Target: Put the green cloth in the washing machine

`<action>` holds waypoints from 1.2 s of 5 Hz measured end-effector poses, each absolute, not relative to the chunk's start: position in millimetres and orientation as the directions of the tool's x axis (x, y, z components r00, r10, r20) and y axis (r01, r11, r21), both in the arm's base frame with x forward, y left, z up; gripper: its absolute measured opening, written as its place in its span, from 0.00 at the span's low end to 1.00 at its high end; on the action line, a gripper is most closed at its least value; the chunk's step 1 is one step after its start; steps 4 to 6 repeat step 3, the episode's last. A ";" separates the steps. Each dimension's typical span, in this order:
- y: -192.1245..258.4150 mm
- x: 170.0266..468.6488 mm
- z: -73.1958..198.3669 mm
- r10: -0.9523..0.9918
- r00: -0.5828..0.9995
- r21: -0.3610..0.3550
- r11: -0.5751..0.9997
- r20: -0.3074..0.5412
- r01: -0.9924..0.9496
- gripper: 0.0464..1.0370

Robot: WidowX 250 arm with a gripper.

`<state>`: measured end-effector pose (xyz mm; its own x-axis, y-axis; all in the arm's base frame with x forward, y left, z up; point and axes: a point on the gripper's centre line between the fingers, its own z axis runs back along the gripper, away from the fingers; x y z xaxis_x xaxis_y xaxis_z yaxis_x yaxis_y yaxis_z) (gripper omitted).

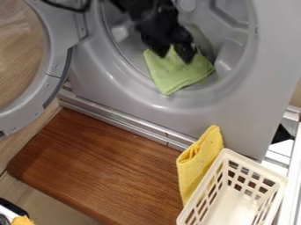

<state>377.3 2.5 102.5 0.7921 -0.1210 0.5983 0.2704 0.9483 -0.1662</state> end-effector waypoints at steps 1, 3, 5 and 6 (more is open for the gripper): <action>4.3 347.5 112.4 -0.140 0.801 -0.147 0.951 0.582 0.273 0.96; 17.1 280.9 86.3 -0.194 0.891 -0.123 0.956 0.411 0.265 0.96; 17.1 280.9 86.3 -0.194 0.891 -0.123 0.956 0.411 0.265 0.96; 17.1 280.9 86.3 -0.194 0.891 -0.123 0.956 0.411 0.265 0.96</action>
